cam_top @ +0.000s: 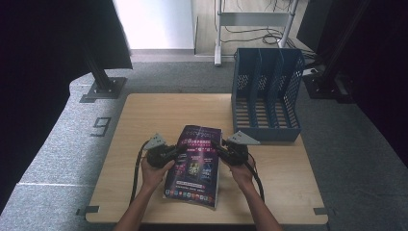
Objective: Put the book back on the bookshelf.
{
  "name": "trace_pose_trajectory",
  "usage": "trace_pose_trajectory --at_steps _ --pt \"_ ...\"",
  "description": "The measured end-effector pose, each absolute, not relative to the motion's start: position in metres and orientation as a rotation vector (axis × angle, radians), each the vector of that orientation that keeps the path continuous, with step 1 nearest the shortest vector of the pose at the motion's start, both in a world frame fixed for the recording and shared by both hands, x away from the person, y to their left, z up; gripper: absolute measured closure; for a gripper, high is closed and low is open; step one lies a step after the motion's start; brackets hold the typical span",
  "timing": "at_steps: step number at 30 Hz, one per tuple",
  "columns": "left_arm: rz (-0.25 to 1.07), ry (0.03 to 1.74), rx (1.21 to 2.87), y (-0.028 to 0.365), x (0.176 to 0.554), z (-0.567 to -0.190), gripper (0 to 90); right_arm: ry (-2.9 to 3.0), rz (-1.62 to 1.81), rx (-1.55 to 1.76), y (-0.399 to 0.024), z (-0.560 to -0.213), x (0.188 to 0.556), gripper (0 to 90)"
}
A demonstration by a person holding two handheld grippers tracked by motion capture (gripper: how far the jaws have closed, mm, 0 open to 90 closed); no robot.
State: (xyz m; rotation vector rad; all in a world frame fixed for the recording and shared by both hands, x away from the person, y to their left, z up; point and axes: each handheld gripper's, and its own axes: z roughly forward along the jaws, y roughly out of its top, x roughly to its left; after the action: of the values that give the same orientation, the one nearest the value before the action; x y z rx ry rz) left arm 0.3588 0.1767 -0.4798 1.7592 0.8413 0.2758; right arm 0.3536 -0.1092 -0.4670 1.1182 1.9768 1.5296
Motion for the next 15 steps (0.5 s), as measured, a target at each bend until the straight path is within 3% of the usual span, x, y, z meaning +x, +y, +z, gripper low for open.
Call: trace_pose_trajectory --at_steps 15 --pt "0.295 0.809 1.718 0.180 0.355 -0.463 85.1 1.928 1.577 1.017 -0.111 -0.447 0.343 73.8"
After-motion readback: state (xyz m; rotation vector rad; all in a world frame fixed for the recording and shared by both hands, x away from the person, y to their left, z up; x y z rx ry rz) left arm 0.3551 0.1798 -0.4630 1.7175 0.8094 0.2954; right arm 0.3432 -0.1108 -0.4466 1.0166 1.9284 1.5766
